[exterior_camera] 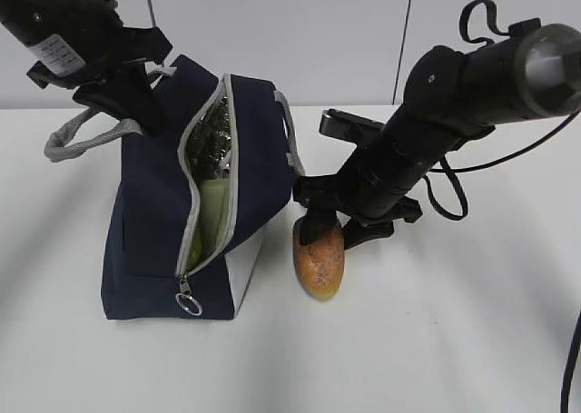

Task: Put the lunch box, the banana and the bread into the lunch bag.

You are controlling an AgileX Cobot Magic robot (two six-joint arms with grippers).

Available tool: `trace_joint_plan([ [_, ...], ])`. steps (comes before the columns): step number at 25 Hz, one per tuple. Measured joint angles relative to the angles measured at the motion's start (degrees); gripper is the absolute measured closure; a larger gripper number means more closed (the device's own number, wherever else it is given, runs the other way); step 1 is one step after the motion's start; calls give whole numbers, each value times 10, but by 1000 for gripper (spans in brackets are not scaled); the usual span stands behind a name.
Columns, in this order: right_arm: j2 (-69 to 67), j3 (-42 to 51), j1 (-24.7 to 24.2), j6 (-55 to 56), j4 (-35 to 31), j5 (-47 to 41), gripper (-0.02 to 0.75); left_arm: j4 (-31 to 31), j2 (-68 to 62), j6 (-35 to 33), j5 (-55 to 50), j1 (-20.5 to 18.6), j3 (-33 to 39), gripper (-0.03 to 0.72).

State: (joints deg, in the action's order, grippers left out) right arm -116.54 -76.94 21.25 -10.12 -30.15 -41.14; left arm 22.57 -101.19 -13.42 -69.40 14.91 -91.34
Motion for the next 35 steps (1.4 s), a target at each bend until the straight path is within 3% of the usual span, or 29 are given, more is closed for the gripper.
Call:
trace_joint_plan([
  [6, -2, -24, 0, 17, 91, -62, 344, 0, 0, 0, 0, 0, 0, 690],
  [14, 56, -33, 0, 101, 349, -157, 345, 0, 0, 0, 0, 0, 0, 690],
  [18, 110, -38, 0, 119, 377, -163, 345, 0, 0, 0, 0, 0, 0, 690],
  [20, 132, -50, 0, 116, 354, -157, 345, 0, 0, 0, -1, 0, 0, 690],
  [23, 159, -76, 0, 73, 265, -147, 345, 0, 0, 0, -1, 0, 0, 690],
  [29, 160, -98, 0, -72, -18, -123, 348, 0, 0, 0, -1, 0, 0, 690],
  [35, 108, -102, 0, -155, -200, -110, 348, -2, 0, 0, -2, 0, 0, 690],
])
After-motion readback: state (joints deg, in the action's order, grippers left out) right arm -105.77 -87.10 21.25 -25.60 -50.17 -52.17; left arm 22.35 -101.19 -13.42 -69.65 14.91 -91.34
